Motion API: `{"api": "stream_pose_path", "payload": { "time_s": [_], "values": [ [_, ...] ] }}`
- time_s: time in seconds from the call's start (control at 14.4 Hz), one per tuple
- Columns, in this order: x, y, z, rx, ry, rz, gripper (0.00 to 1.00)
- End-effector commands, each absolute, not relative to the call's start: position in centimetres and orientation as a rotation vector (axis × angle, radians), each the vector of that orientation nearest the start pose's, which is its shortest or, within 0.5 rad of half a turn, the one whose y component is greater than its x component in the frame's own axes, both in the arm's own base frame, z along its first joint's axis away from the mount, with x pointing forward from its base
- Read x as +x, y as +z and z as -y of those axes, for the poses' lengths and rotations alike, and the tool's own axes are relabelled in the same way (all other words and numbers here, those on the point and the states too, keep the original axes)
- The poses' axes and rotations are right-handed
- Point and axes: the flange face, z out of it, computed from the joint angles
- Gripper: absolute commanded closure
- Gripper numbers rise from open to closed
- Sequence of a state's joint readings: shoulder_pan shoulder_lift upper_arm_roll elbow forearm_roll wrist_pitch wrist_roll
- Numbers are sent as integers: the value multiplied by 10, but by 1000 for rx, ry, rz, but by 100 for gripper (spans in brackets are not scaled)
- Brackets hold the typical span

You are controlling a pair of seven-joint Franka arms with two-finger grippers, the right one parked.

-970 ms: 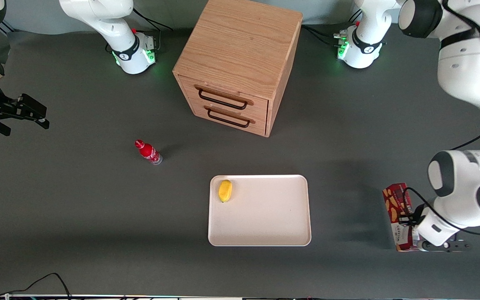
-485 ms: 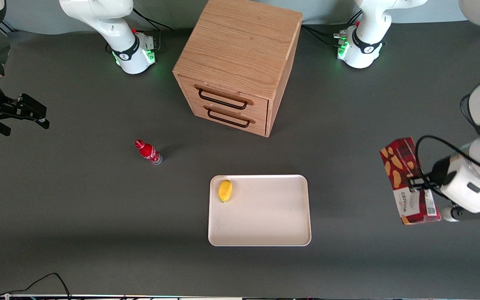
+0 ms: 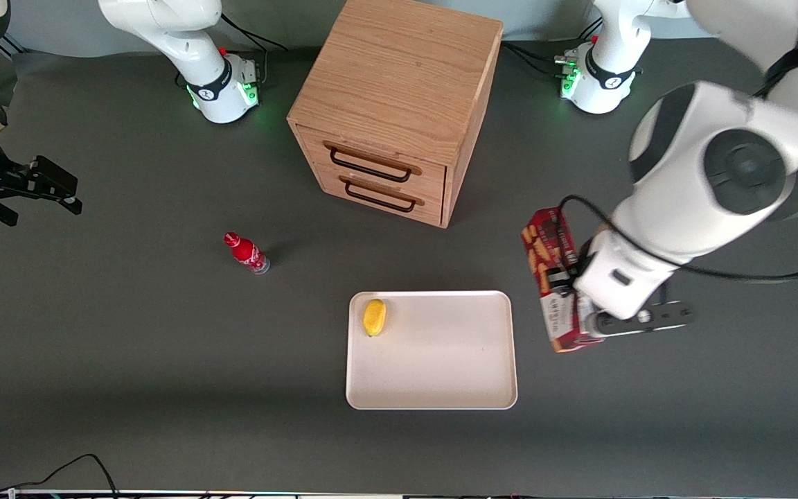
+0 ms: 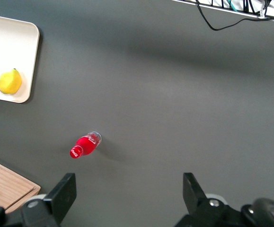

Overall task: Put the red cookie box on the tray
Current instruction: 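Lift the red cookie box with the left gripper and carry it toward the tray, then lower the box onto the white tray beside the yellow object and open the left gripper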

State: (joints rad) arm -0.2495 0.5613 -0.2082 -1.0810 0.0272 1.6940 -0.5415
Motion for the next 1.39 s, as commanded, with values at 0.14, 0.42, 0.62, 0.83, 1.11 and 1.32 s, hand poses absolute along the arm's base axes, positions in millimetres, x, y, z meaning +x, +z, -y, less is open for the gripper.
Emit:
{"api": "stream_pose_path", "payload": {
  "time_s": [0.14, 0.42, 0.62, 0.83, 1.11, 1.32],
  "values": [
    [685, 411, 327, -3194, -67, 94, 100],
    [691, 338, 349, -3173, -80, 43, 100],
    [692, 290, 361, -3156, -109, -4, 100],
    [694, 262, 364, -3164, -122, -9, 100],
    [695, 250, 364, -3170, -136, -19, 100],
    [696, 251, 363, -3169, -139, -18, 5]
  ]
}}
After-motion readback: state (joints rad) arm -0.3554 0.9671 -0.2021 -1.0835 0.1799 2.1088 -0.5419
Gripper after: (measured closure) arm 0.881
